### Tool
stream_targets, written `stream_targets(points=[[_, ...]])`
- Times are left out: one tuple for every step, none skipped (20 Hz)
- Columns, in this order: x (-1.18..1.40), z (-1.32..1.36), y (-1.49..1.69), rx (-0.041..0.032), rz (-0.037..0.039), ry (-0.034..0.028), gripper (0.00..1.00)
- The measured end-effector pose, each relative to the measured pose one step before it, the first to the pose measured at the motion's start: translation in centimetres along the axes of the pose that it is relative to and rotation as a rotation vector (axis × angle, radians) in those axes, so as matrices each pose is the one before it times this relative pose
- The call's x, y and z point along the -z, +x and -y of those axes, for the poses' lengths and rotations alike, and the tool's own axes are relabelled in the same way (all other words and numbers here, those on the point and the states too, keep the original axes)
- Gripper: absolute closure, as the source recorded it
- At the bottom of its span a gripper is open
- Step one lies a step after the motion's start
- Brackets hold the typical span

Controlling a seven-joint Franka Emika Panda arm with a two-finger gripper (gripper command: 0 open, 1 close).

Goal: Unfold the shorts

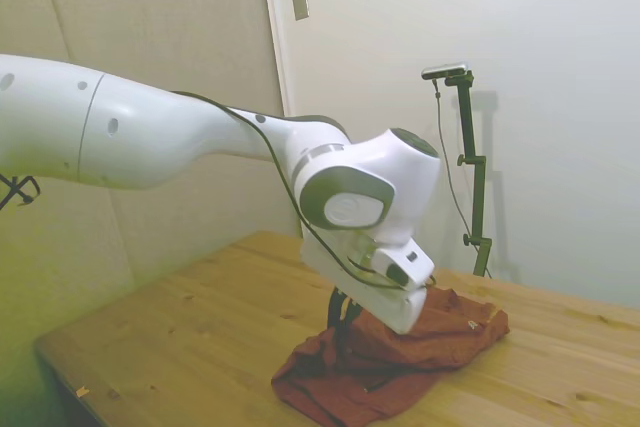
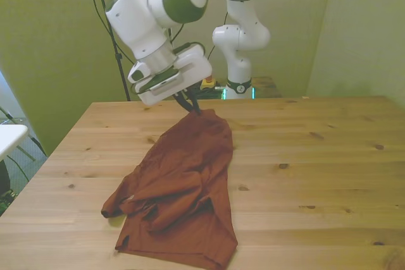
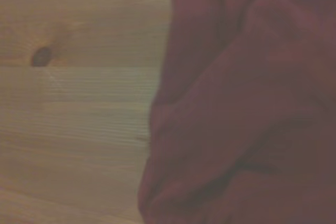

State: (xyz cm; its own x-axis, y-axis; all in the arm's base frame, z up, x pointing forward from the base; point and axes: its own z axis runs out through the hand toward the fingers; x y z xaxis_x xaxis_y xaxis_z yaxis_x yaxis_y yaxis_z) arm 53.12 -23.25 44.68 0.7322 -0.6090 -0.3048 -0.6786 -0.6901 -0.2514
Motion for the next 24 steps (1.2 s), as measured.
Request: stream_targets(points=[[-0.329,1.420,-0.544,0.02183,-0.00776,-0.00971,1.00],[-0.443,1.297,-0.513,0.02076,-0.00431,-0.01555,1.00],[-0.452,1.112,-0.411,0.01815,-0.00325,-0.01634,1.00],[-0.493,1.099,-0.372,0.01764,-0.00258,-0.01547,1.00],[-0.529,0.978,-0.334,0.01532,-0.00029,-0.01354,1.00],[-0.532,0.879,-0.298,0.01513,0.00204,-0.01472,1.00],[-0.499,0.879,-0.254,0.01433,-0.00108,-0.01252,1.00],[-0.399,0.817,-0.265,0.01203,0.00321,-0.00793,1.00],[-0.338,0.852,-0.302,0.01071,0.00506,-0.00407,1.00],[-0.280,0.850,-0.294,0.00816,0.00394,-0.00376,1.00],[-0.234,0.723,-0.255,0.00645,0.00336,-0.00332,1.00],[-0.301,0.735,-0.278,0.00329,0.00475,-0.00358,1.00],[-0.433,0.773,-0.343,-0.00067,0.00770,-0.00477,1.00],[-0.537,0.755,-0.385,-0.00431,0.00897,-0.00559,0.00],[-0.690,0.881,-0.517,-0.00267,0.01208,-0.00758,0.00],[-0.732,0.933,-0.616,0.00349,0.01234,-0.00837,0.00],[-0.816,0.909,-0.693,0.01006,0.01343,-0.00966,0.00],[-0.731,0.908,-0.737,0.01344,0.01027,-0.00843,0.00],[-0.678,0.804,-0.661,0.01486,0.00948,-0.00826,0.00],[-0.541,0.614,-0.510,0.01204,0.00469,-0.00633,0.00],[-0.477,0.435,-0.363,0.00950,0.00172,-0.00565,0.00],[-0.344,0.248,-0.300,0.00602,0.00168,-0.00371,0.00],[-0.239,0.025,-0.160,0.00132,0.00348,-0.00232,0.00],[-0.111,-0.067,-0.089,-0.00056,0.00212,-0.00097,0.00]])
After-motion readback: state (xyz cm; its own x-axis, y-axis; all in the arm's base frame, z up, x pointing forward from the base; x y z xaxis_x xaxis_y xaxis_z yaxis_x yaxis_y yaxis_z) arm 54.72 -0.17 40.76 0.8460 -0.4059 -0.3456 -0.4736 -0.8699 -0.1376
